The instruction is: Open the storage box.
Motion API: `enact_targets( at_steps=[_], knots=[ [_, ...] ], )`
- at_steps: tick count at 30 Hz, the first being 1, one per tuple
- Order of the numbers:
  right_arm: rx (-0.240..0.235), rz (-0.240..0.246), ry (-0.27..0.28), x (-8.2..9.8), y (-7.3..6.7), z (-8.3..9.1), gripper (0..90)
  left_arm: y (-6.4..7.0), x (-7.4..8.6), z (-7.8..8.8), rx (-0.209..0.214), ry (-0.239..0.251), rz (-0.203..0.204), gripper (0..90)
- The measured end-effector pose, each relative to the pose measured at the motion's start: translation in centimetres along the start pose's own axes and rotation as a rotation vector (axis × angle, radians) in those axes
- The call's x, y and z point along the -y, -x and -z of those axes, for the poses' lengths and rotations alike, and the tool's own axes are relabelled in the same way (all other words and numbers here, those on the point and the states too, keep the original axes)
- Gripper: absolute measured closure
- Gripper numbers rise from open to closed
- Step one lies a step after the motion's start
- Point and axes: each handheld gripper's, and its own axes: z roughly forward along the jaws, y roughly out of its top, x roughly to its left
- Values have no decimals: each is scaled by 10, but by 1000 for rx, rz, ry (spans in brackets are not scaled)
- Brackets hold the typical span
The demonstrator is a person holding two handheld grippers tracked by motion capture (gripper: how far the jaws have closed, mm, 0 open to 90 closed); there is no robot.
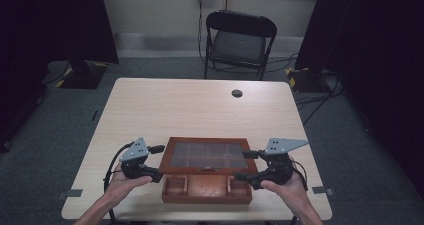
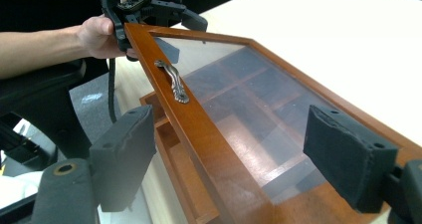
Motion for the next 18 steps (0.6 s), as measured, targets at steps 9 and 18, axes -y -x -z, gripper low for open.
enact_targets(
  at_steps=[9, 18],
  knots=[
    [25, 23, 7, -3, 1, 1, 170, -4, -12, 0, 0, 33, 21, 263],
    [94, 49, 17, -6, 7, 2, 168, -7, -29, -1, 25, 61, 31, 287]
  ],
)
